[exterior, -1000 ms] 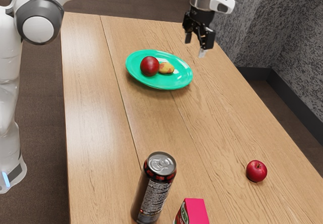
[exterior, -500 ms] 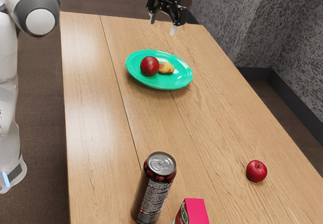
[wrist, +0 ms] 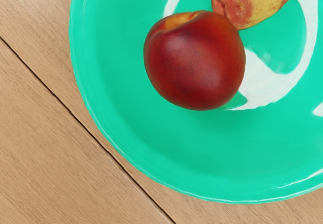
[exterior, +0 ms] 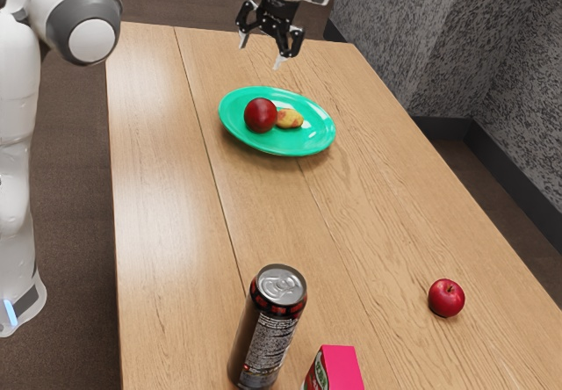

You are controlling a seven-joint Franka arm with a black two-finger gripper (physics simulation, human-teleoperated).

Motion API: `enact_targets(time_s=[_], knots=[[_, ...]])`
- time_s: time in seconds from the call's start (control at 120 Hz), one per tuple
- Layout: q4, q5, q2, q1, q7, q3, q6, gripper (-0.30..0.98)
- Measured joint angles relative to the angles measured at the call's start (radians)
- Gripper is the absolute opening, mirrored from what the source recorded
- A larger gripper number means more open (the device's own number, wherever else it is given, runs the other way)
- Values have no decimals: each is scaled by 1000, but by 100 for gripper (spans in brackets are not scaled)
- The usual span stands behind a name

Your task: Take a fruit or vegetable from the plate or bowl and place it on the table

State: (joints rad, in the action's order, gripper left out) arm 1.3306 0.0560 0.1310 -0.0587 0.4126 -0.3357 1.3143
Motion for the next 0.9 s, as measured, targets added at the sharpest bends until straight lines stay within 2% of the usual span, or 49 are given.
enact_targets(time_s=[0.2, 0.525, 0.9], knots=[[59, -60, 66, -75, -131, 0, 177, 69], [60, -68, 130, -86, -362, 7, 358, 69], [60, -84, 213, -88, -601, 7, 497, 69]])
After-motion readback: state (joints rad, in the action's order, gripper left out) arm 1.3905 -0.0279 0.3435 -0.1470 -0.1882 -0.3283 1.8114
